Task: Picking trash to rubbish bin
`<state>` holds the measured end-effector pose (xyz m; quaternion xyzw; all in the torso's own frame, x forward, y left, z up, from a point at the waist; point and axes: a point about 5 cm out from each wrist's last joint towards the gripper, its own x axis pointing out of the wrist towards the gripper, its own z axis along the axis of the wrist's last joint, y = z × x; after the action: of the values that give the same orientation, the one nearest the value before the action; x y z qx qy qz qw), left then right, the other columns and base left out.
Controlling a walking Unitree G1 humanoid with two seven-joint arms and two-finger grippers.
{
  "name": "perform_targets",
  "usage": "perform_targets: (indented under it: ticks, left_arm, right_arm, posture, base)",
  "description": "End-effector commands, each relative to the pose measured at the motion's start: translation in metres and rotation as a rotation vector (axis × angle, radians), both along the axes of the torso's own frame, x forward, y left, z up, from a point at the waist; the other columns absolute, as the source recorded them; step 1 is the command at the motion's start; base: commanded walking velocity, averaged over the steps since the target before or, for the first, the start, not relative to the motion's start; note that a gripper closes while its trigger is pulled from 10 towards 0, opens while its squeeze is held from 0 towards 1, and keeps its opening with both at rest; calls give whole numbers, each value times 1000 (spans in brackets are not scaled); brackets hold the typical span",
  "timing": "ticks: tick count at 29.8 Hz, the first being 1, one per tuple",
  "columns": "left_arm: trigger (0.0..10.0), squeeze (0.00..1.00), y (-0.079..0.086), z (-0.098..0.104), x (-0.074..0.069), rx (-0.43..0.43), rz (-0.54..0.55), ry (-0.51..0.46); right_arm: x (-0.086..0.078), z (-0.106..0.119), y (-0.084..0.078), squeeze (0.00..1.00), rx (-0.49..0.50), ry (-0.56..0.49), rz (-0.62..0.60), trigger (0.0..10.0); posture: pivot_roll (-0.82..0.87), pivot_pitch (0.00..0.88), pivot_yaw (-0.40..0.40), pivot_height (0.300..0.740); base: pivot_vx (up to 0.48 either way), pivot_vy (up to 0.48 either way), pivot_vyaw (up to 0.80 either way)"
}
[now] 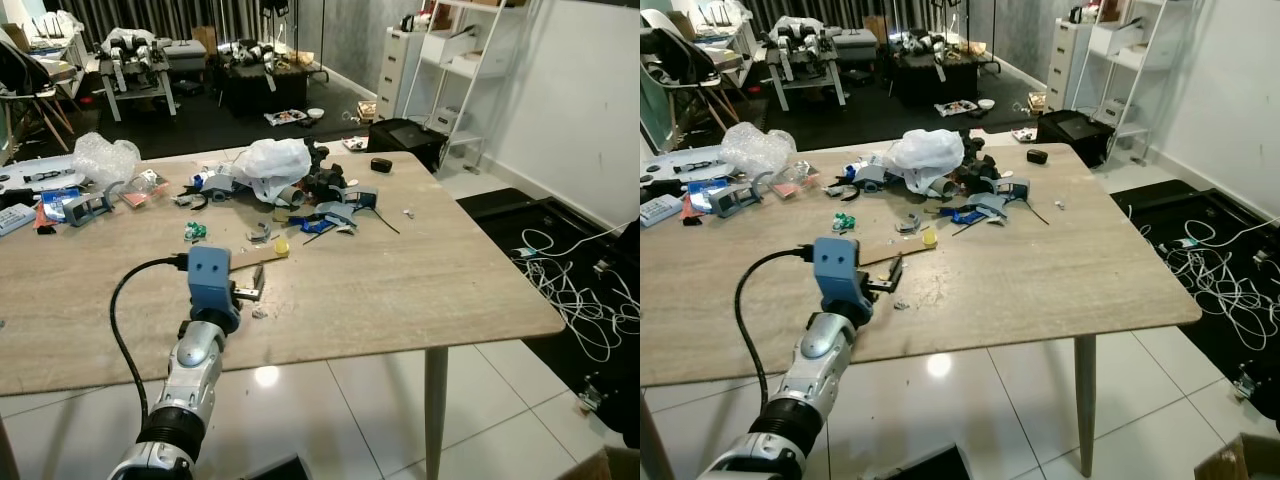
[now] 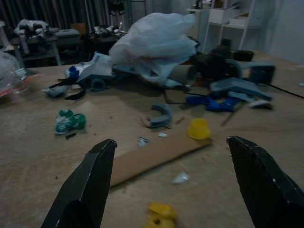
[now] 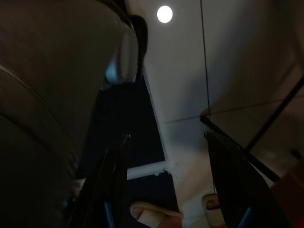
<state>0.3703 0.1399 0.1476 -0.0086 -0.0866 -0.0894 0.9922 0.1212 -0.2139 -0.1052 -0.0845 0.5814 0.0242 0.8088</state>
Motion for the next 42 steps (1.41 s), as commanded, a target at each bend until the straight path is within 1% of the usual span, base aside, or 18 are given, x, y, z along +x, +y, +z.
perform_targets:
  ticks: [1, 15, 26, 28, 30, 31, 32, 36, 40, 41, 42]
  left_arm:
    - [10000, 0, 2, -3, -1, 12, 5, 2]
    - [10000, 0, 3, -2, -2, 15, 3, -14]
    - [10000, 0, 1, -1, -2, 17, -8, -17]
    - [10000, 0, -4, 1, -3, -4, -60, -36]
    - [10000, 0, -13, 3, -6, 9, -156, -54]
    - [10000, 0, -16, 3, -7, 32, -195, -62]
    - [10000, 0, -16, 3, -7, 32, -195, -62]
    - [10000, 0, -25, 3, -14, 144, -370, -74]
    - [10000, 0, -29, 1, -23, 174, -570, -62]
    - [10000, 0, -29, 1, -23, 174, -570, -62]
    - [10000, 0, -33, -4, -35, 221, -740, -34]
  right_arm:
    - [-6, -2, 1, 0, 5, 17, -4, 10000]
    - [-1, -1, 4, 0, 14, 8, 7, 10000]
    - [-2, -2, 7, 0, 21, 13, 3, 10000]
    - [-3, -2, 8, 0, 23, 14, 2, 10000]
    - [-3, -2, 8, 0, 24, 16, 2, 10000]
    - [-4, -3, 8, 0, 25, 17, 2, 10000]
    - [-4, -3, 8, 0, 25, 17, 2, 10000]
    - [-6, -3, 8, 0, 25, 22, 2, 10000]
    - [-8, -4, 7, 0, 24, 27, 0, 10000]
    - [-8, -4, 7, 0, 24, 27, 0, 10000]
    - [-10, -4, 6, 0, 24, 31, -3, 10000]
  posture:
    - [-86, 91, 20, 740]
    - [-78, 83, 19, 740]
    - [-79, 89, 25, 740]
    - [-80, 89, 27, 740]
    - [-80, 89, 27, 740]
    - [-81, 95, 29, 740]
    - [-81, 95, 29, 740]
    - [-81, 101, 32, 740]
    - [-83, 104, 33, 740]
    - [-83, 104, 33, 740]
    - [-88, 110, 43, 740]
  base:
    - [315, 0, 0]
    - [333, 0, 0]
    - [480, 0, 0]
    - [319, 0, 0]
    - [0, 0, 0]
    - [0, 0, 0]
    - [0, 0, 0]
    - [0, 0, 0]
    - [0, 0, 0]
    - [0, 0, 0]
    - [0, 0, 0]
